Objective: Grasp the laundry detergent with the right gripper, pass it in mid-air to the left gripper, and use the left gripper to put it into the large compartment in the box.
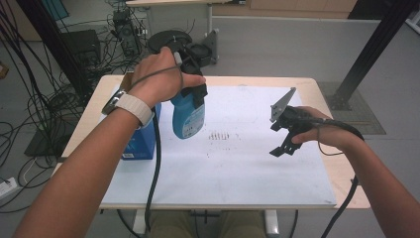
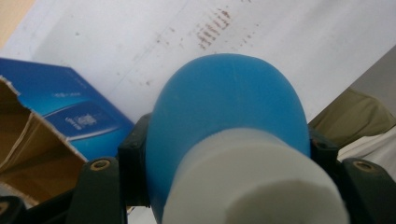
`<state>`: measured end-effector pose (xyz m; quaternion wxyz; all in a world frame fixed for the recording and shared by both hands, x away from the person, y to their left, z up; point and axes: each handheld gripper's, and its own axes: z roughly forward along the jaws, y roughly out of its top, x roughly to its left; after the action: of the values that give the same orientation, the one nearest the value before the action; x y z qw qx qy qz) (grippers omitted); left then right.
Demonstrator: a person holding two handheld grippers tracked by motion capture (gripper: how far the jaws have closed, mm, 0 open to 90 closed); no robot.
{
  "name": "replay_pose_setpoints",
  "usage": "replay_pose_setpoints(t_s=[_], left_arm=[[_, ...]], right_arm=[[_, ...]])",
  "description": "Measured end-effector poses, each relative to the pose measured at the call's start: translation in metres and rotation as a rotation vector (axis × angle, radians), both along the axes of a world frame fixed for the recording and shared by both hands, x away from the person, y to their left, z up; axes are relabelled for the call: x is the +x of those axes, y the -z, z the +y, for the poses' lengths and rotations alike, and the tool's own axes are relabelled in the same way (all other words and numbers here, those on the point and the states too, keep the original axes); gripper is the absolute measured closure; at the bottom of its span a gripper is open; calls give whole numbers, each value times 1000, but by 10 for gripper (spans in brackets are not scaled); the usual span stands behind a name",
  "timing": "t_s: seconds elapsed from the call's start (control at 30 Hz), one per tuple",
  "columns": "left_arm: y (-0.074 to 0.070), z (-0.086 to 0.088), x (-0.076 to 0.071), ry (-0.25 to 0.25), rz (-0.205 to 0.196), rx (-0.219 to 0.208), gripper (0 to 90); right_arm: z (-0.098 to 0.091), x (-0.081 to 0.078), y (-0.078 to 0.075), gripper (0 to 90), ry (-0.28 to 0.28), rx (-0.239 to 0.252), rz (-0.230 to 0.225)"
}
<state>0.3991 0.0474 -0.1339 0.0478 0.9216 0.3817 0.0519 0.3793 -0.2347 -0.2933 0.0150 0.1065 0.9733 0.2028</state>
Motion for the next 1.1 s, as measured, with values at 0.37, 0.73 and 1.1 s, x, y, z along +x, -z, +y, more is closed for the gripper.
replay_pose_setpoints(t_s=[0.37,0.73,1.1], left_arm=[[-16,21,14,-129,-5,15,371],[-32,36,20,-220,-17,12,371],[-46,45,22,-304,-20,-5,371]], right_arm=[[-4,2,2,87,2,-40,1],[-7,4,0,87,6,-40,-6],[-8,6,1,87,10,-39,-10]])
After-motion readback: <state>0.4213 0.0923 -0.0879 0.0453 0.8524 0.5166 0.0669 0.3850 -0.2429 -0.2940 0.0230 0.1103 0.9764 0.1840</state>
